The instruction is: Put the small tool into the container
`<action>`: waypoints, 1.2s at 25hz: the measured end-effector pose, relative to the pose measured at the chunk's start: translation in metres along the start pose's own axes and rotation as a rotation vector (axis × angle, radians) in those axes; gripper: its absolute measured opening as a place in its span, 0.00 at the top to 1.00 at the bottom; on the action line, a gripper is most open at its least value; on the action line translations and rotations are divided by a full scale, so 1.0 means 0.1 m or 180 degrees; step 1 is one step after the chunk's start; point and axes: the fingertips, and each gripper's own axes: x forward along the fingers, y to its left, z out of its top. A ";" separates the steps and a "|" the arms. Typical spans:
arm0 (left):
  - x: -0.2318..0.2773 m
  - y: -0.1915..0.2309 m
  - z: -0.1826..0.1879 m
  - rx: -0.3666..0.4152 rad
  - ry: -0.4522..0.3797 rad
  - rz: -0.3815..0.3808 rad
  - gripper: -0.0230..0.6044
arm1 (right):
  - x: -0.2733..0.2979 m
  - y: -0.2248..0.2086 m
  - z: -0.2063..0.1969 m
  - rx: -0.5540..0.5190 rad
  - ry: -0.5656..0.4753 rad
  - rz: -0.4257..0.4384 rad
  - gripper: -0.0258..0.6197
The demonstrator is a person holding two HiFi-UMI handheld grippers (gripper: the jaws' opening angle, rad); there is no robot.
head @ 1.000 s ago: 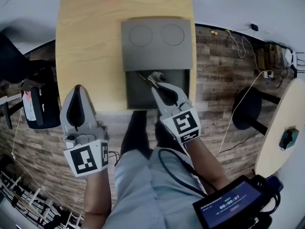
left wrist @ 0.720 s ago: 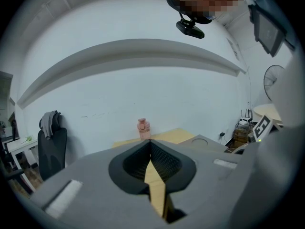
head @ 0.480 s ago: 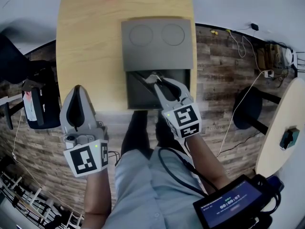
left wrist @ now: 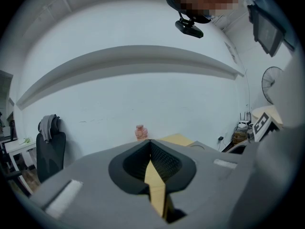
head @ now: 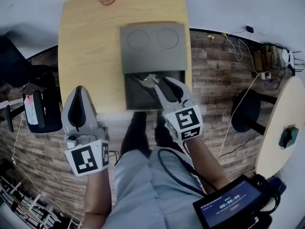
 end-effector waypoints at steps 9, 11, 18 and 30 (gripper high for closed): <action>-0.38 -0.20 1.03 -0.0027 -0.0714 -0.0036 0.95 | -0.94 0.13 1.42 -0.0341 -0.1023 -0.0254 0.87; -0.41 -0.25 1.27 -0.0029 -0.0913 -0.0040 0.95 | -1.15 0.17 1.72 -0.0461 -0.1253 -0.0318 0.89; -0.54 -0.46 1.81 0.0009 -0.1294 -0.0147 0.95 | -1.77 0.23 2.36 -0.0725 -0.1800 -0.0565 0.96; -0.55 -0.65 1.92 0.0030 -0.1347 -0.0237 0.95 | -1.99 0.27 2.53 -0.0827 -0.2055 -0.0616 0.96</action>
